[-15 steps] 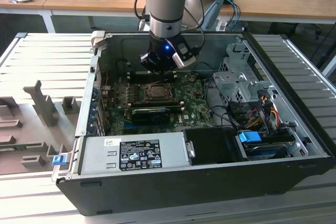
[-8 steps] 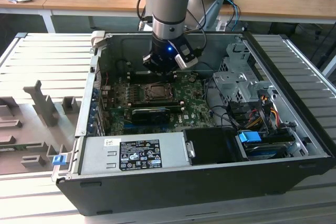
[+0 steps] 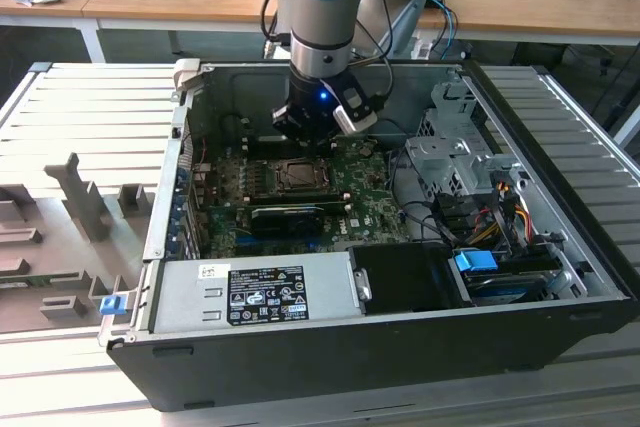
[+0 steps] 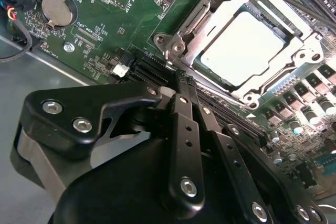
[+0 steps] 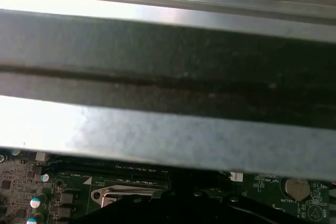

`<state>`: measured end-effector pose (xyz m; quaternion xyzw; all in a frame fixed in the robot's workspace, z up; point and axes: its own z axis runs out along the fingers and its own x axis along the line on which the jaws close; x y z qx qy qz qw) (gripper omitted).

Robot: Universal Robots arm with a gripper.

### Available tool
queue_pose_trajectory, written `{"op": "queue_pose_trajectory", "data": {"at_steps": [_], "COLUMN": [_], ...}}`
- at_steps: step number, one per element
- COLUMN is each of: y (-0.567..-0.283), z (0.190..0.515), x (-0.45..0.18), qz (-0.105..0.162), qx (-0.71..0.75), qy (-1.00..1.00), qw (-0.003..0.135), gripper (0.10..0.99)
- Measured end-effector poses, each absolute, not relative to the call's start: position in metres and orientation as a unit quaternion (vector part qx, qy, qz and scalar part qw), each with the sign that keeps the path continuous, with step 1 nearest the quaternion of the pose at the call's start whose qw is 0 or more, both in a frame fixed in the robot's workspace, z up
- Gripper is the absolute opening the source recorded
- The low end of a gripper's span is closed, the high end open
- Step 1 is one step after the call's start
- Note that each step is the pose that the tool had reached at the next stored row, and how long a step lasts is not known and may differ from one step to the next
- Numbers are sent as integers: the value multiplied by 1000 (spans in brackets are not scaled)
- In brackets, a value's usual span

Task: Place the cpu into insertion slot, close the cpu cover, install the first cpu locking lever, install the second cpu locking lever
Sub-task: 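Install the first cpu locking lever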

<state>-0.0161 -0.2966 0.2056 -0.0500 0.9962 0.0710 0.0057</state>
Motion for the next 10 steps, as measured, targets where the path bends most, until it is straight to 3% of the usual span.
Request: {"op": "queue_pose_trajectory", "data": {"at_steps": [10], "y": [-297], "z": [203], "x": [-16], "qz": [71], "qx": [-50], "qy": [996], "qw": [6], "gripper": [106]}}
